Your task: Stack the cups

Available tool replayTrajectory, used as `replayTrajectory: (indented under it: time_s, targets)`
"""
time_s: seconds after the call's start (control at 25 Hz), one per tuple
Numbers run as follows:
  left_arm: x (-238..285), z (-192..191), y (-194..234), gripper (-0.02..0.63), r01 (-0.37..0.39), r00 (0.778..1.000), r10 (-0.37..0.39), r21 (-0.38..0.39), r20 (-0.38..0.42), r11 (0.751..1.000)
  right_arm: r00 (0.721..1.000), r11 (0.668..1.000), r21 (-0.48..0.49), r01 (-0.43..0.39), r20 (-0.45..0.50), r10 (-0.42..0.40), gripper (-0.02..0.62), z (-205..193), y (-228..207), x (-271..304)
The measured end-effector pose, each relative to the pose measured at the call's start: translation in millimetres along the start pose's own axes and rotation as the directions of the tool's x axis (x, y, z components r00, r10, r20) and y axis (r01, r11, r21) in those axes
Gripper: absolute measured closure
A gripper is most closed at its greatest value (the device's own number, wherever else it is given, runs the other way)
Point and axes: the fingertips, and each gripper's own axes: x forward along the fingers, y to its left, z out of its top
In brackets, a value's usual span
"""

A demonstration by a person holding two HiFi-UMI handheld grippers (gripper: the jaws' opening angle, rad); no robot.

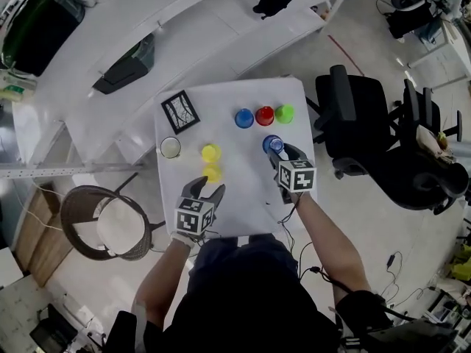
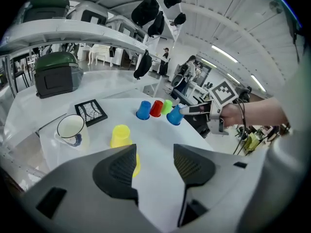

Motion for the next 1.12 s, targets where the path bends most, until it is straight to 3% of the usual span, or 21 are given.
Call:
replayTrajectory:
  time_s: [0.44, 0.88, 1.12]
  targets:
    - [-5.8, -2.2, 6.4, 0.368, -0.046, 0.999, 0.048, -0.073, 0.026, 0.996, 0.999, 0.999, -0.047, 0.012, 0.031, -0.011, 0.383, 70.1, -33.8, 8.7]
    - [-6.4, -7.3, 15.2, 0.368, -0.065, 0.997, 0.068, -0.106, 0.027, 0.992, 1.000, 0.998, -0.069, 0.004, 0.002, -0.004, 0.382, 98.9, -47.4, 29.5]
    - [-5.1, -11.8, 17.9, 0.368, -0.067, 0.997, 0.069, -0.116, 0.017, 0.991, 1.000, 1.000, -0.025, 0.007, -0.024, -0.007, 0.380, 109.1, -57.7, 38.8]
